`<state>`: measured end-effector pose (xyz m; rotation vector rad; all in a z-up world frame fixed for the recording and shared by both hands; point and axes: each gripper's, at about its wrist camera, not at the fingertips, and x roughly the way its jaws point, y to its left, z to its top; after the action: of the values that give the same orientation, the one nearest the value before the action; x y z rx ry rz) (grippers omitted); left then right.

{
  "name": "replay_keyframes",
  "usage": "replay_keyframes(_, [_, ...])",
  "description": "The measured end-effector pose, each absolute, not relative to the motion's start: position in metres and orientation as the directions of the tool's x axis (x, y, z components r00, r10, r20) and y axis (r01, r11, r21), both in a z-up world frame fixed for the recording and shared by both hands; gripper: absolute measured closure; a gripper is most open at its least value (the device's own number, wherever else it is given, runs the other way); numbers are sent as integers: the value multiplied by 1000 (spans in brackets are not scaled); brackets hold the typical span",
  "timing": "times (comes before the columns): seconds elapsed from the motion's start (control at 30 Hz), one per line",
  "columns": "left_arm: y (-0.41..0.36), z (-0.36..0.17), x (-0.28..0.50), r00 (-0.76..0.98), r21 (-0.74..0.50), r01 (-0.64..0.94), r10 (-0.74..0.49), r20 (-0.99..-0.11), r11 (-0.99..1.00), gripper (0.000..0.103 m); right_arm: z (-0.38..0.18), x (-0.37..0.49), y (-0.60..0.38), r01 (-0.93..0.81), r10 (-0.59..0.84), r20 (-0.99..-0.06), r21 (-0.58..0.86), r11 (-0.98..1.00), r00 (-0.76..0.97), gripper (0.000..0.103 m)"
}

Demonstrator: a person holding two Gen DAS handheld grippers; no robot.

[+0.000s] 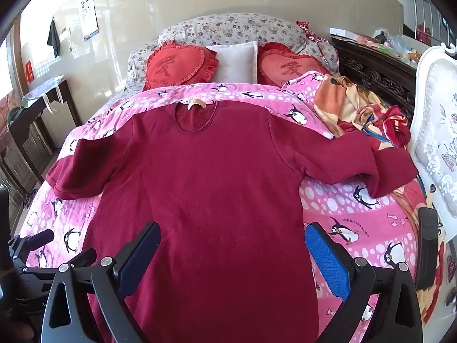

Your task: Fold small clothes

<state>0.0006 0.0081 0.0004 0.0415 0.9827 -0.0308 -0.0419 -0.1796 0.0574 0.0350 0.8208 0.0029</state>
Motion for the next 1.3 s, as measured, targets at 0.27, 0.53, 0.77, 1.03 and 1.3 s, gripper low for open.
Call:
replay_keyframes(0.27, [6,-3,-1,556,25,42,-2,-831,999,1,56,-42,-181,9,22,-736,38,999,676,2])
replay_keyframes(0.53, [4,-3,-2,558,29,44,0,-830,999,1,56,-41,-182,13,21,-737,40,999,676,2])
replay_keyframes(0.77, [3,-4,-2,552,26,39,1,-834,999,1,55,-43,-179,11,20,-734,37,999,679,2])
replay_keyframes(1.03, [6,-7,-1,549,23,32,2,-836,999,1,52,-42,-180,11,21,-742,38,999,670,2])
replay_keyframes(1.3, [5,-9,-1,545,23,34,1,-839,999,1,50,-42,-179,10,22,-742,39,999,670,2])
